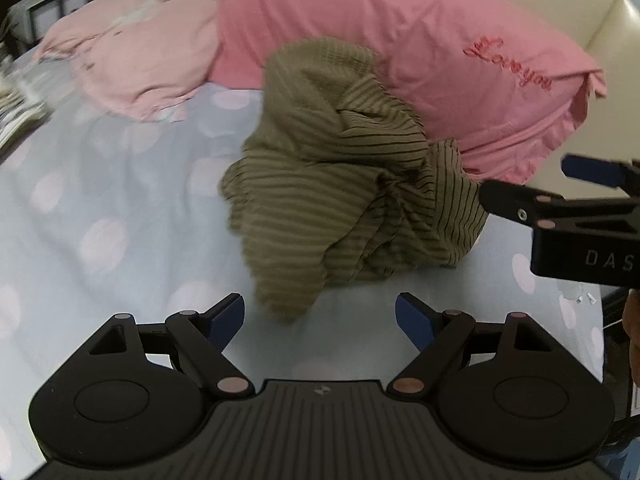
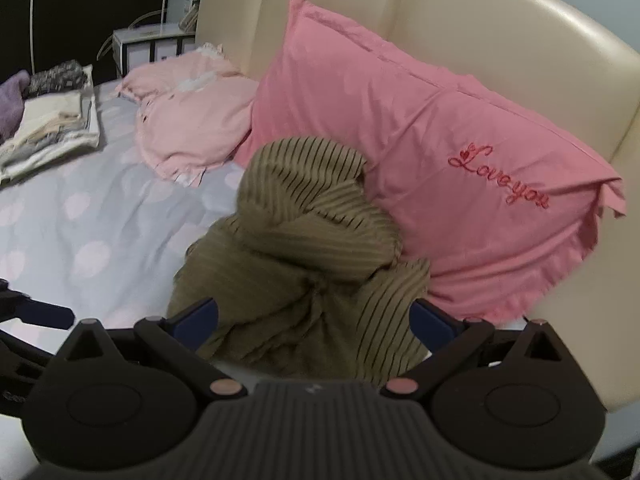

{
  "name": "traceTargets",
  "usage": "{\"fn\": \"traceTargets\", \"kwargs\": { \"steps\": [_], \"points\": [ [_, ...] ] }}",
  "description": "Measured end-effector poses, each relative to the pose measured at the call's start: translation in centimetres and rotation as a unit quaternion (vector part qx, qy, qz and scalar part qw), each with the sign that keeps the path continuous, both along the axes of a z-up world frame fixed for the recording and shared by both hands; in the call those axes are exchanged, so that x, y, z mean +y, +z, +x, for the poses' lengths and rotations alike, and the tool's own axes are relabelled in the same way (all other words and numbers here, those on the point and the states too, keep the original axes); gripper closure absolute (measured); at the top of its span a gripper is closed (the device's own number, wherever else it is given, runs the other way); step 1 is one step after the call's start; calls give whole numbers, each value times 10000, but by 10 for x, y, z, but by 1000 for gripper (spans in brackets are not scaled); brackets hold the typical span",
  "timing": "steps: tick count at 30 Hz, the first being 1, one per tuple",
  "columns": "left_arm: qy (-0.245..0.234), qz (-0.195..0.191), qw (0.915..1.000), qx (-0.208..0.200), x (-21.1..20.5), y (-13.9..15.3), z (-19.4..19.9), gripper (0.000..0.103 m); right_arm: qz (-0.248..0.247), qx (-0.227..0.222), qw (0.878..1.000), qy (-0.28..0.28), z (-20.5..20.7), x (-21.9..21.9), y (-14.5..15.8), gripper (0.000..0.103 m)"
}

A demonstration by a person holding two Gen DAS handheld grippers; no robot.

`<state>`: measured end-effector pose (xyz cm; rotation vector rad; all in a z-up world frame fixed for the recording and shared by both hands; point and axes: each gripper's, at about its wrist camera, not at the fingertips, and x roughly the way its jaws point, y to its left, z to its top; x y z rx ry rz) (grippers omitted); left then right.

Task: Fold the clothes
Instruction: 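Move both tools toward the crumpled olive striped shirt and close on it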

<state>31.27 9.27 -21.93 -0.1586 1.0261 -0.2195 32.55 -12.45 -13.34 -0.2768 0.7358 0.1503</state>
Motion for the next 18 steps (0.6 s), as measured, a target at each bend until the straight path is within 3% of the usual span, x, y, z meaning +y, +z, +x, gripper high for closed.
{"fn": "traceTargets", "kwargs": {
  "steps": [4,7,11,13,18],
  "points": [
    [-288,107,9995,86,-23,-8,39,27,148,158,9998,-36,41,-25,-14,3],
    [-299,283,9991,100,-33,-16,62,36,271,315,9991,-90,65,-41,-26,12],
    [-164,454,9985,247,-44,-30,94,40,348,555,9975,-275,94,-61,-46,13],
    [-134,569,9976,361,-49,-39,110,47,291,719,9963,-366,107,-69,-60,13],
    [-313,1119,9915,579,-70,-56,140,53,419,1050,9915,-648,140,-87,-86,13]
  ]
}}
